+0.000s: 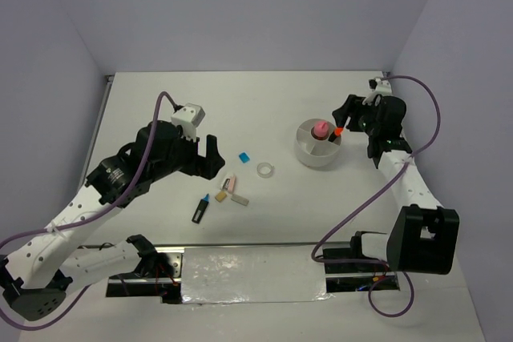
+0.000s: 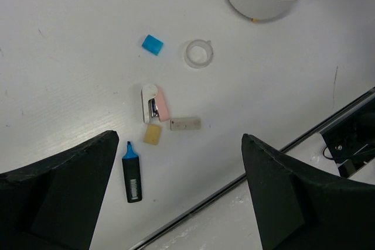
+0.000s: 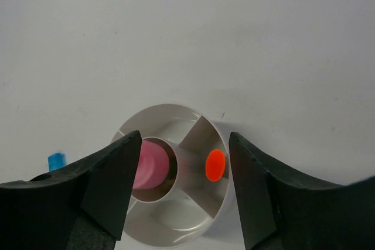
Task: Sort the stationery into containers
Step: Place the pen in the storage box.
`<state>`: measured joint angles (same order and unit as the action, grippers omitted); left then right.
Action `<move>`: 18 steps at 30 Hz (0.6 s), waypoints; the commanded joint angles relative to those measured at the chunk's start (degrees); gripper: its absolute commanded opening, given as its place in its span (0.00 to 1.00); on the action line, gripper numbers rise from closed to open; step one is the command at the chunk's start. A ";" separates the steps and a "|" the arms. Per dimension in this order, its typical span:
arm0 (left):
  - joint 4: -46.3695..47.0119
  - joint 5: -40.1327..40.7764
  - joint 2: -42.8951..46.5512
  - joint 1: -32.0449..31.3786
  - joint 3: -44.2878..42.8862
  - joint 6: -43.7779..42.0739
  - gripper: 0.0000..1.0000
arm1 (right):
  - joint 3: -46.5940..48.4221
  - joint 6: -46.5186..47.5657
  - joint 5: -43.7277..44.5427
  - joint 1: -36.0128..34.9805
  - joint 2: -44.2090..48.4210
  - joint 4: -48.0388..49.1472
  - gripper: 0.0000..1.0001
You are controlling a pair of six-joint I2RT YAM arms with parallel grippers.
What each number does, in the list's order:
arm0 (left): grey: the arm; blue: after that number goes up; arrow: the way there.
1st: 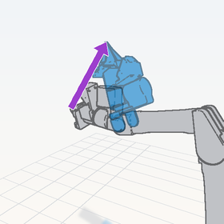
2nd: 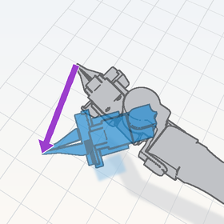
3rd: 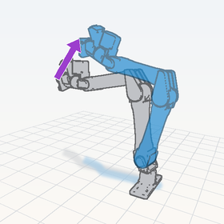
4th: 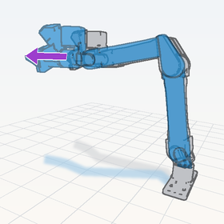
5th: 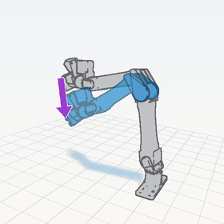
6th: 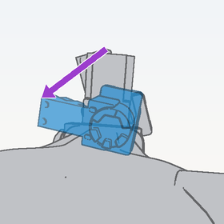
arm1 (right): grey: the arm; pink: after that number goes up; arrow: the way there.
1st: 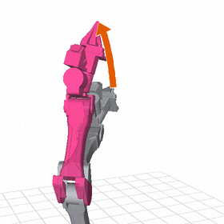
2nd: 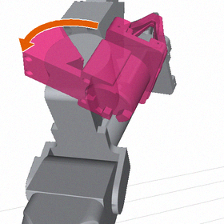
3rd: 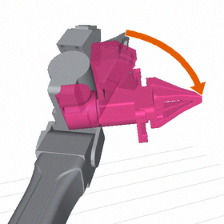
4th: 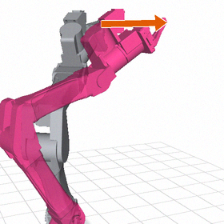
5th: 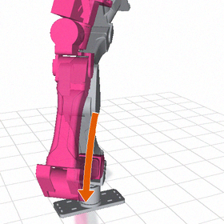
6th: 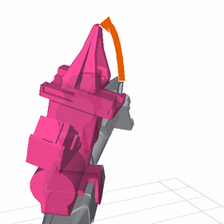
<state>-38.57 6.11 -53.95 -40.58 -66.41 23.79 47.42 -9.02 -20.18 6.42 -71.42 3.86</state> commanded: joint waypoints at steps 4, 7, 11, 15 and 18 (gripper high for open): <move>1.30 -0.92 -0.01 0.24 2.95 1.34 0.99 | 3.99 -1.96 1.02 0.35 5.41 0.28 0.70; 2.00 -0.14 -0.45 0.24 4.62 2.13 0.99 | 6.10 -4.50 -0.90 0.27 8.13 -1.66 0.70; -0.28 1.97 -3.43 0.24 5.59 5.64 0.99 | 6.99 -7.86 -3.72 -1.84 14.54 -3.42 0.97; -6.32 5.57 -7.73 0.24 6.38 12.14 0.95 | 6.99 -9.00 -3.99 -6.05 18.59 -8.94 0.97; -9.15 6.90 -7.66 0.15 9.44 17.86 0.95 | 6.81 -8.21 -2.85 -11.23 20.61 -13.95 0.98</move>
<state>-42.87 9.93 -61.98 -40.58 -59.55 34.54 52.62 -16.71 -23.14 -1.45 -52.34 -3.97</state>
